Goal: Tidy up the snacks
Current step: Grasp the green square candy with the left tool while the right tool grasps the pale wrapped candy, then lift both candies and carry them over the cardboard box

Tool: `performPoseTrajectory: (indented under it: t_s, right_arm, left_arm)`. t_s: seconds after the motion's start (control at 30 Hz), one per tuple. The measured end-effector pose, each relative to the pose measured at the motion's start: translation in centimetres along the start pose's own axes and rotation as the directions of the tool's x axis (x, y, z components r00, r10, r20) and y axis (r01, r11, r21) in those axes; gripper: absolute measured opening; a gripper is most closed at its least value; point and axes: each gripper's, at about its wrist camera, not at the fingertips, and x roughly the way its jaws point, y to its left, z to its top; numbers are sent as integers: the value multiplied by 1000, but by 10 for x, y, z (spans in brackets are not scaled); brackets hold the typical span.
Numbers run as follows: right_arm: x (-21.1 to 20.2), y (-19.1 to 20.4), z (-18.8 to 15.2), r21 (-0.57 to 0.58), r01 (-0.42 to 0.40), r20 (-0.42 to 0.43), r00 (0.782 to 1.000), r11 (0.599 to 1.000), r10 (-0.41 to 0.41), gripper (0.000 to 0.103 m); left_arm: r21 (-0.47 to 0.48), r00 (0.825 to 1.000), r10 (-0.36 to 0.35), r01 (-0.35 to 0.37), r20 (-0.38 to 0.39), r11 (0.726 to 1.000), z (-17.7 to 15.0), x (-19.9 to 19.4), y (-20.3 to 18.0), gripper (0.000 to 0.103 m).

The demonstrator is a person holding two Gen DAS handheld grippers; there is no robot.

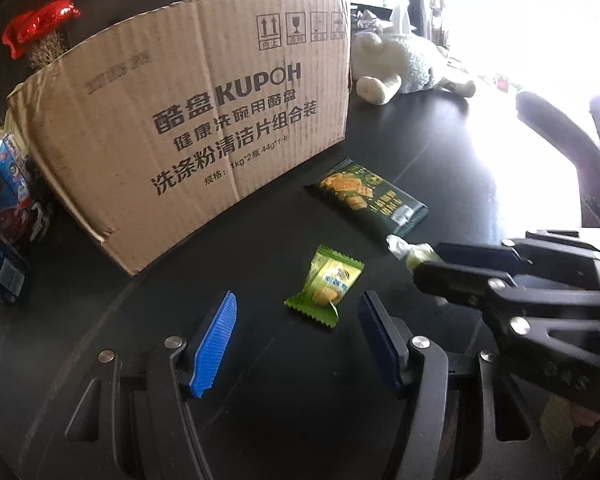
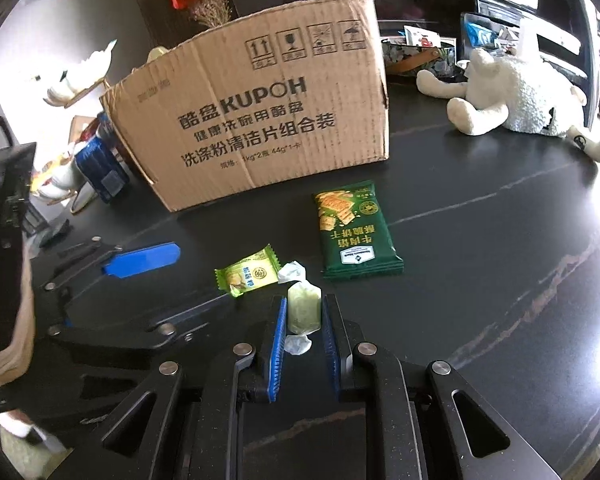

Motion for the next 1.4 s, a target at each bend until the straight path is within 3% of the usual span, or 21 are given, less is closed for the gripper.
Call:
performPoseTrajectory:
  t_s: [0.5,0.67,0.73,0.77,1.0,1.13,1.4]
  right_arm:
    - [4,-24,1,58,-69,12,998,996,68,19]
    - [6,-27,1,72,-82,6,997,994,82,19]
    - [6,-29,1,78,-85,5,996,993,85,19]
    - [5,-29,1,82,-90,4,996,993,90,19]
    - [1,-30,2,79,-96,11,995,992,95,19]
    - [-7,-25,3,63,-98,24,995,993,96,19]
    - [-39,-8,10,19,-114,85,990,993,112,19]
  left_arm:
    - [43,998,38,-36,-56,998,16,19,-20,54]
    - [24,996,28,-26,-81,999,14,22,-20,42]
    - [9,995,19,-18,-94,1000,14,21,-19,26]
    - [6,995,11,-11,-101,1000,13,21,-20,25]
    - [-34,996,38,-41,-85,999,14,12,-22,25]
    - [-83,990,127,-132,-57,988,13,-9,-18,25]
    - [-181,989,147,-142,15,973,15,-57,-13,25]
